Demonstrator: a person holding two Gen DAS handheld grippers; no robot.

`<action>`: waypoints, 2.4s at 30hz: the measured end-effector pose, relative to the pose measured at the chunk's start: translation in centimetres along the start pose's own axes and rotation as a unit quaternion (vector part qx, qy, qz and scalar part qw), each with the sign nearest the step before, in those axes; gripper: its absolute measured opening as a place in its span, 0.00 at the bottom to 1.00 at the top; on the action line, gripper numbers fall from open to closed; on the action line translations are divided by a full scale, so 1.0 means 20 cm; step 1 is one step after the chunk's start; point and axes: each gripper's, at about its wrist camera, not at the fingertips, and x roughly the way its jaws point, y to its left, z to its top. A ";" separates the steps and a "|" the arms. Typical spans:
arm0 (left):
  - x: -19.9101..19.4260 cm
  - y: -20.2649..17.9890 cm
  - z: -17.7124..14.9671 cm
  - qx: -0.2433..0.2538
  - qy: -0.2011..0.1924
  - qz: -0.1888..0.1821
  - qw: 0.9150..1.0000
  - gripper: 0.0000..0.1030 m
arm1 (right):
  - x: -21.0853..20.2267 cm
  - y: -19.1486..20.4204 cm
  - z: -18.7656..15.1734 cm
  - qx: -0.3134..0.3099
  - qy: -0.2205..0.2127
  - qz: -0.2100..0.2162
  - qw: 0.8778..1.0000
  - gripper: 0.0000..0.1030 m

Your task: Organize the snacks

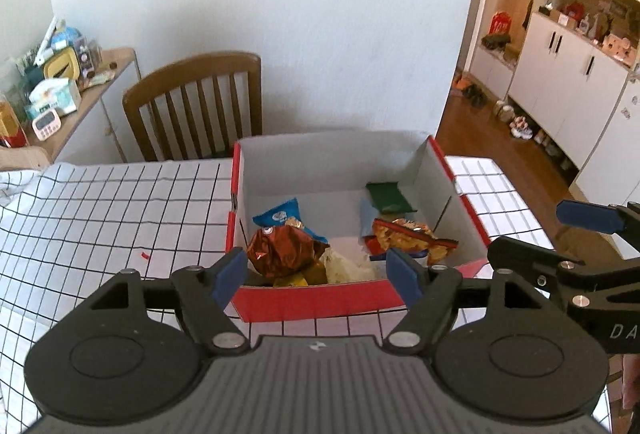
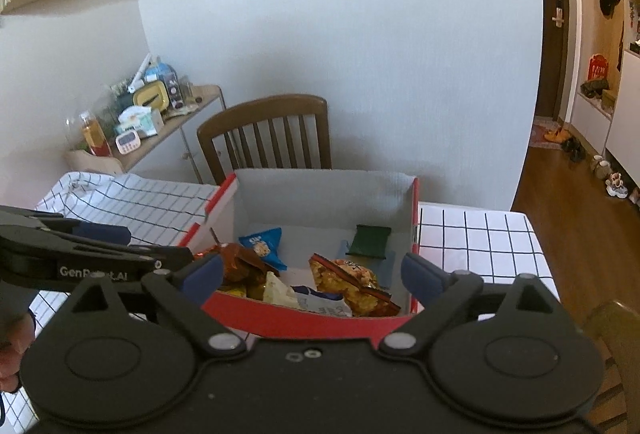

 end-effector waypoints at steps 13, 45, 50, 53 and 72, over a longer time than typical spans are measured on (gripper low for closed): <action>-0.22 0.02 -0.12 -0.011 -0.045 -0.017 0.999 0.95 | -0.21 0.05 -0.07 0.009 -0.039 0.018 0.999 1.00; -0.52 0.03 -0.34 -0.011 -0.092 -0.016 0.996 0.95 | -0.46 0.20 -0.22 0.004 -0.086 0.017 0.996 1.00; -0.53 0.05 -0.34 -0.020 -0.093 -0.018 0.995 0.95 | -0.47 0.20 -0.23 0.008 -0.093 0.008 0.996 1.00; -0.54 0.05 -0.33 -0.021 -0.096 -0.019 0.995 0.95 | -0.47 0.19 -0.22 0.019 -0.090 0.004 0.996 1.00; -0.57 0.05 -0.33 -0.021 -0.099 -0.023 0.995 0.95 | -0.46 0.19 -0.23 0.031 -0.076 0.001 0.997 1.00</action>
